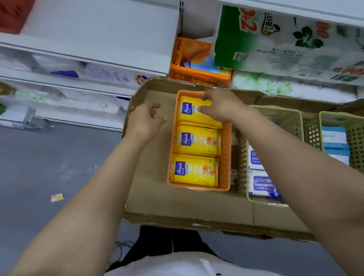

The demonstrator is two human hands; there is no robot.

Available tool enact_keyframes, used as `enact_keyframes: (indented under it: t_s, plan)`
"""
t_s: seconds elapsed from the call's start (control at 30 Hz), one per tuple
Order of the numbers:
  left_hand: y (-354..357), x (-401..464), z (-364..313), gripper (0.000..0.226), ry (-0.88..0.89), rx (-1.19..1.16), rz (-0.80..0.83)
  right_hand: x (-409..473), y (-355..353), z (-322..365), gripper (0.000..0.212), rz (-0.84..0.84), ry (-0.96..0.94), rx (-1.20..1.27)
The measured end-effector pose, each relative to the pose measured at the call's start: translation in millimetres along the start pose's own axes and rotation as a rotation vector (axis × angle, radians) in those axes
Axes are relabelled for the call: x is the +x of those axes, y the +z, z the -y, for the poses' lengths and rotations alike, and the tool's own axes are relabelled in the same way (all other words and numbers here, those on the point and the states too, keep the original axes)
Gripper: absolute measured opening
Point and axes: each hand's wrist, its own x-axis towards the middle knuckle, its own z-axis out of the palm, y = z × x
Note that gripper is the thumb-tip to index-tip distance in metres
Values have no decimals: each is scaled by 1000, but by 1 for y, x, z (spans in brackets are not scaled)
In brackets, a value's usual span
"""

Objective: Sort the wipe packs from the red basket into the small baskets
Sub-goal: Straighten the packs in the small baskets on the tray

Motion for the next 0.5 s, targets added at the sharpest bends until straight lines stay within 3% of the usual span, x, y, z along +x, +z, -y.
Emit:
enact_keyframes:
  t_s: [0.23,0.37,0.5]
  plan:
    - [-125,-41,-12,38,411,274,-304,-63,-81,68,41,-351,-194,-28]
    - [-192,-57,11,43,506,265,-434,-101,-85,129,42,-566,-254,-4]
    - [-255,-63,62,48,548,268,-442,-123,-53,203,43,-650,-244,53]
